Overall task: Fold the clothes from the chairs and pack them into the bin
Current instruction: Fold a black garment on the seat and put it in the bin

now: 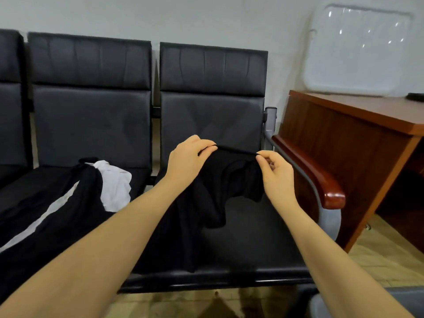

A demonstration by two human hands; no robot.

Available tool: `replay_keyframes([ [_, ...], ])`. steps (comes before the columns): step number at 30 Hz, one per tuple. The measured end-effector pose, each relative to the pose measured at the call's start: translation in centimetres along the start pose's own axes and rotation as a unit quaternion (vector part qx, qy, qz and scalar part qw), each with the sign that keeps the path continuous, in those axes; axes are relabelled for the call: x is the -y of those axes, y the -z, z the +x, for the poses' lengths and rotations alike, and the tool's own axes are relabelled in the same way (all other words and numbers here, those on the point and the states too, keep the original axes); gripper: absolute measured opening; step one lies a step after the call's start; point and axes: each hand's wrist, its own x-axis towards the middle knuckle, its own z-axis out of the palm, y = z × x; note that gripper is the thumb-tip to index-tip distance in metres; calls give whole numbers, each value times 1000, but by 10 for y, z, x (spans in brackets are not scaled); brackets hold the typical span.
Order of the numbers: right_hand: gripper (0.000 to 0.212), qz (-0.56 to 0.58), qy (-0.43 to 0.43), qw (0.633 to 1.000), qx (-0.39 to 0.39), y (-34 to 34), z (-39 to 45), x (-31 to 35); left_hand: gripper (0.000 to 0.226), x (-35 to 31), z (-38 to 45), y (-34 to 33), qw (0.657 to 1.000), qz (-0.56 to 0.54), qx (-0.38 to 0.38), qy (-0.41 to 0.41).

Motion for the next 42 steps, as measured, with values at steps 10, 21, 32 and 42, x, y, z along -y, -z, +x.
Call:
replay_keyframes([
  [10,9,-54,-57,993,87,-4,-28,-42,25,19,-36,-26,991,77,109,19],
  [21,20,-93,-75,987,107,-50,-97,-112,24,65,-143,-75,989,97,111,6],
  [32,48,-240,-41,926,290,-34,-115,-112,43,67,-151,-85,932,188,307,39],
  [42,23,-280,-35,917,282,-20,-110,-118,29,65,-135,-79,977,9,165,133],
])
